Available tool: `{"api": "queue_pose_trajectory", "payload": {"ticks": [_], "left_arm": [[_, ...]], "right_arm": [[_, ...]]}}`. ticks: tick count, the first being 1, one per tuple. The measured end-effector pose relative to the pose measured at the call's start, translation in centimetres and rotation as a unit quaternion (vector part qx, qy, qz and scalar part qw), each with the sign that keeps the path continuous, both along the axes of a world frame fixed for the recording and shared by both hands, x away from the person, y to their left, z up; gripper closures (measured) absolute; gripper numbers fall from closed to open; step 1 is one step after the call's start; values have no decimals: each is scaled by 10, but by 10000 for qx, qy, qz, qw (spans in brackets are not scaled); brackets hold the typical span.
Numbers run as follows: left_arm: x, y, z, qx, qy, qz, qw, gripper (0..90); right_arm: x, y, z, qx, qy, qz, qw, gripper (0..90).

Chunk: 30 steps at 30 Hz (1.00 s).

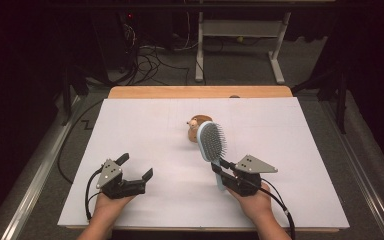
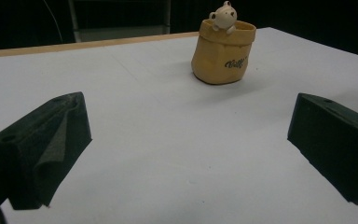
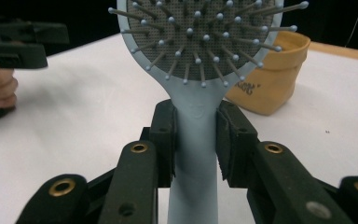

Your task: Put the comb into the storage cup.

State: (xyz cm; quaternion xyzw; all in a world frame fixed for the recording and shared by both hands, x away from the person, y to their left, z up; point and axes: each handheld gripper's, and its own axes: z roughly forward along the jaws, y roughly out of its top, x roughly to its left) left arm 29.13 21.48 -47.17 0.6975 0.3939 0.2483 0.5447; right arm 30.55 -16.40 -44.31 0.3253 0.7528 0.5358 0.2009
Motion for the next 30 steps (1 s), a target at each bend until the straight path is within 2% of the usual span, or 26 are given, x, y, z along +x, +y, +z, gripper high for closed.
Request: {"api": "queue_pose_trajectory", "payload": {"ticks": [7,13,22,30], "left_arm": [[-2,-1,-1,142,-72,-8,9999,2],[-2,-2,-2,185,-126,-13,9997,2],[-2,-3,-2,219,-143,-36,9997,3],[-2,-3,-1,223,-165,-55,9996,2]], "right_arm": [[-5,-1,-6,234,-363,-186,9989,718],[-3,-4,-12,510,-444,-313,9972,718],[-2,-7,-13,586,-534,-374,9961,717],[3,-9,-7,597,-761,-423,9944,717]]}}
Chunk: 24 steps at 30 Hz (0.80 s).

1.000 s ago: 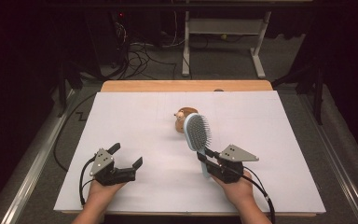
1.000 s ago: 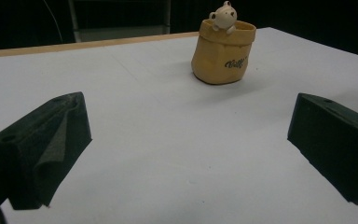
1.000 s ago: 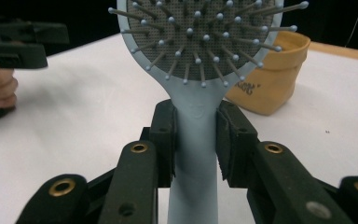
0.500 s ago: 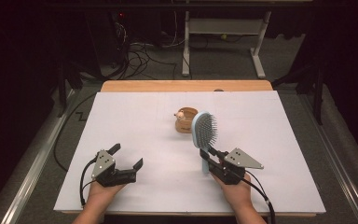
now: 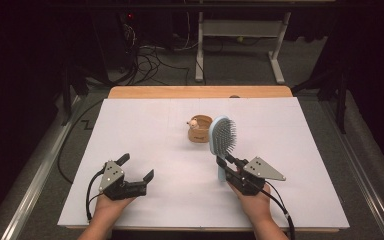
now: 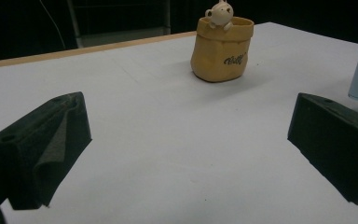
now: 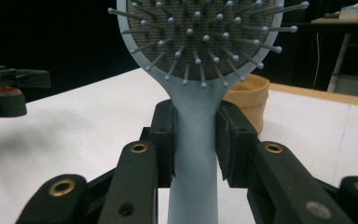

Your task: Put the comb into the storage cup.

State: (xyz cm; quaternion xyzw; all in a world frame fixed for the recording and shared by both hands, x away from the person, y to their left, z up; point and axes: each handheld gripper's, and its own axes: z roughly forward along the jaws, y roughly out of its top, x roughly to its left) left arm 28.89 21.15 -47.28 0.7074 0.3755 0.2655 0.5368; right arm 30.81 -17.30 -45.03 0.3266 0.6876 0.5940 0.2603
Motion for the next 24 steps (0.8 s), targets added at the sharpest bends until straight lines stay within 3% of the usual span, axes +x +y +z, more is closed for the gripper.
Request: {"api": "queue_pose_trajectory", "payload": {"ticks": [10,24], "left_arm": [[-1,-1,0,0,-22,-94,10000,2],[-2,0,0,-19,-66,-164,9998,2]], "right_arm": [[23,-4,8,242,-94,-264,9993,717],[59,4,27,298,-221,-447,9983,716]]}}
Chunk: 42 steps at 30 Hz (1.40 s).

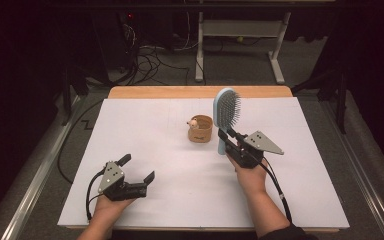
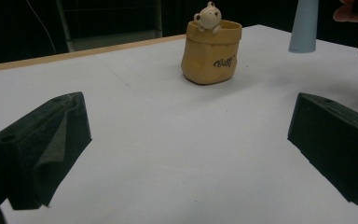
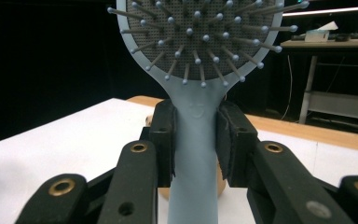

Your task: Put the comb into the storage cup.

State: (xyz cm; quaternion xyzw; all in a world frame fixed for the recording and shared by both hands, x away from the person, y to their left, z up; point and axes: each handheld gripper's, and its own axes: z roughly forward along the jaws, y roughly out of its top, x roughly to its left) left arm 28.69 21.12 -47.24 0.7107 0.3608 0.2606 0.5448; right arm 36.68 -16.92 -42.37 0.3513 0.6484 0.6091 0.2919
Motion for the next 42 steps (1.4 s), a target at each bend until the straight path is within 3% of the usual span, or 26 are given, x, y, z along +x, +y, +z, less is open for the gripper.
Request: {"api": "queue_pose_trajectory", "payload": {"ticks": [23,35,42], "left_arm": [[-2,-1,0,28,25,-101,9999,2],[-3,-1,-1,-5,27,-114,9999,2],[-3,0,-1,-22,26,-103,9999,2]], "right_arm": [[56,39,42,-6,-253,-67,9997,716],[83,56,44,-37,-233,-148,9996,716],[88,59,34,-77,-121,-138,9998,716]]}}
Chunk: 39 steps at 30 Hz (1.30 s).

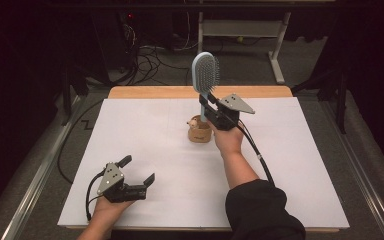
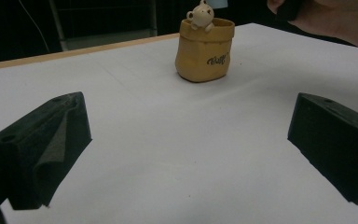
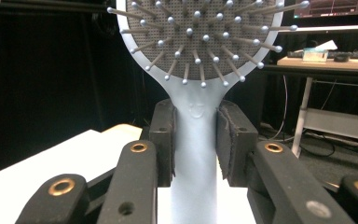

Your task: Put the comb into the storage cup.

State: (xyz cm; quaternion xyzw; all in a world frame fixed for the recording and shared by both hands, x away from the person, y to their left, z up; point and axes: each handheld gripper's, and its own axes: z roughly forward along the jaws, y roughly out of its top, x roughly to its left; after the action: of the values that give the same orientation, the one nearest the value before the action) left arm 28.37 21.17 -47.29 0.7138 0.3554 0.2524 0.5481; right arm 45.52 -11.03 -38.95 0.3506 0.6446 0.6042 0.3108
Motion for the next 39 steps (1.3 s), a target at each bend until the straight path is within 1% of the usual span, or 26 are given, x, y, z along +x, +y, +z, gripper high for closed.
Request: {"api": "queue_pose_trajectory", "payload": {"ticks": [2,4,6,9,11,18,20,24,27,39], "left_arm": [[0,0,0,8,1,-4,10000,2],[-1,0,1,25,-1,-5,10000,2],[-1,1,1,57,0,-12,10000,2],[-1,1,1,32,-7,2,10000,2],[-1,1,1,50,2,-6,10000,2],[-1,1,1,43,-4,7,10000,2],[-1,1,1,54,-6,1,10000,2],[-1,0,0,55,-14,0,10000,2],[-1,0,0,55,-12,-3,10000,2],[-1,0,0,70,-17,-7,10000,2]], "right_arm": [[1,2,-4,-57,-15,38,10000,716],[1,4,-9,-37,21,48,10000,716],[1,5,-12,-74,36,35,10000,716],[1,4,-17,-60,74,36,9999,716],[0,4,-21,-113,84,30,9999,716],[-1,1,-33,-129,150,8,9998,716],[-2,1,-36,-159,123,13,9998,715],[-5,-1,-43,-114,130,10,9999,715],[-7,-1,-46,-123,90,-2,9999,715],[-10,-1,-57,-172,136,-24,9998,715]]}}
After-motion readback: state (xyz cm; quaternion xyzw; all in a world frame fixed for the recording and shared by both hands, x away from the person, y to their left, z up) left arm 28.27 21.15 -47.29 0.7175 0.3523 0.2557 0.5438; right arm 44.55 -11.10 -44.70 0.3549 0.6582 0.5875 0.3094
